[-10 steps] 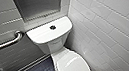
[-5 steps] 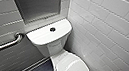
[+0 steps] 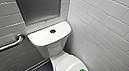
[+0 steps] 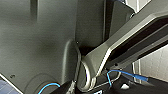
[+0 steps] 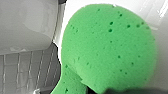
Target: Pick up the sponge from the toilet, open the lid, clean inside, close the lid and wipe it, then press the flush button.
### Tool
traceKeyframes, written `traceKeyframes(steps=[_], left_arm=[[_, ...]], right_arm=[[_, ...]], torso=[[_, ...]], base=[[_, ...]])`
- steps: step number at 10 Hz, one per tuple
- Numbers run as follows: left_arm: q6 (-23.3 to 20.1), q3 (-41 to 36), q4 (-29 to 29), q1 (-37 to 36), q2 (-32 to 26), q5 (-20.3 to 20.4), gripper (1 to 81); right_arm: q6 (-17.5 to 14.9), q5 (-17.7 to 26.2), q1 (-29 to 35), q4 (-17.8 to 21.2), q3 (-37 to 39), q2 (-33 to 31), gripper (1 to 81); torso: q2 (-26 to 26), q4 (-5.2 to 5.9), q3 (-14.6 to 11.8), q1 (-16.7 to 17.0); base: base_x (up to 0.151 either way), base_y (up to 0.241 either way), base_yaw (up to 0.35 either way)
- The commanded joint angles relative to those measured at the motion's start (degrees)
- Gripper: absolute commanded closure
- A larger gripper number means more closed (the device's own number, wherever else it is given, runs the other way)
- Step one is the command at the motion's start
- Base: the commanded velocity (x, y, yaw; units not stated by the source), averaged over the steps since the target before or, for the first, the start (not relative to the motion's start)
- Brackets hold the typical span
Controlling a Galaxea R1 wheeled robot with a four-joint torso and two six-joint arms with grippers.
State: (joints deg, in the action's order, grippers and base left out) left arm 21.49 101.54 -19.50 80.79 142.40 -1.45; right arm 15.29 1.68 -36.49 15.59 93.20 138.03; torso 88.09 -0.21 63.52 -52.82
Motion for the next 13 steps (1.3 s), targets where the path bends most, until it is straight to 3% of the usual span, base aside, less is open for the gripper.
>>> traceKeyframes(steps=[1,5,9,10,11,13], left_arm=[[0.21,-0.64,0.08,0.56,-1.23,-3.82,1.0],[0.39,2.52,0.17,0.82,0.87,-3.82,1.0],[0.39,2.96,0.17,1.18,1.40,-3.82,1.0],[0.39,3.23,0.17,1.44,1.66,-3.82,1.0],[0.48,3.67,0.17,1.61,1.93,-3.82,1.0],[0.48,3.76,0.17,1.88,1.93,-3.82,1.0]], right_arm=[[0.27,3.59,10.06,7.07,6.69,3.74,81.1],[0.27,8.16,15.77,8.84,19.80,12.63,81.1],[0.36,10.35,21.32,8.75,25.26,17.29,81.1],[0.27,10.71,21.14,8.84,27.28,18.61,81.1],[0.27,10.80,20.97,8.58,28.78,19.32,81.1],[0.27,10.80,20.78,8.31,31.67,21.33,81.1]], torso=[[-0.02,0.00,0.00,0.00],[-0.02,0.00,0.00,0.00],[-0.02,0.00,0.00,0.00],[-0.02,0.00,3.32,0.00],[-0.02,0.00,0.09,0.00],[-0.02,0.00,0.64,0.00]], base=[[0.000,0.000,0.000],[0.000,0.000,0.000],[0.000,0.000,0.000],[0.000,0.000,0.000],[0.000,0.000,0.000],[0.000,0.000,0.000]])
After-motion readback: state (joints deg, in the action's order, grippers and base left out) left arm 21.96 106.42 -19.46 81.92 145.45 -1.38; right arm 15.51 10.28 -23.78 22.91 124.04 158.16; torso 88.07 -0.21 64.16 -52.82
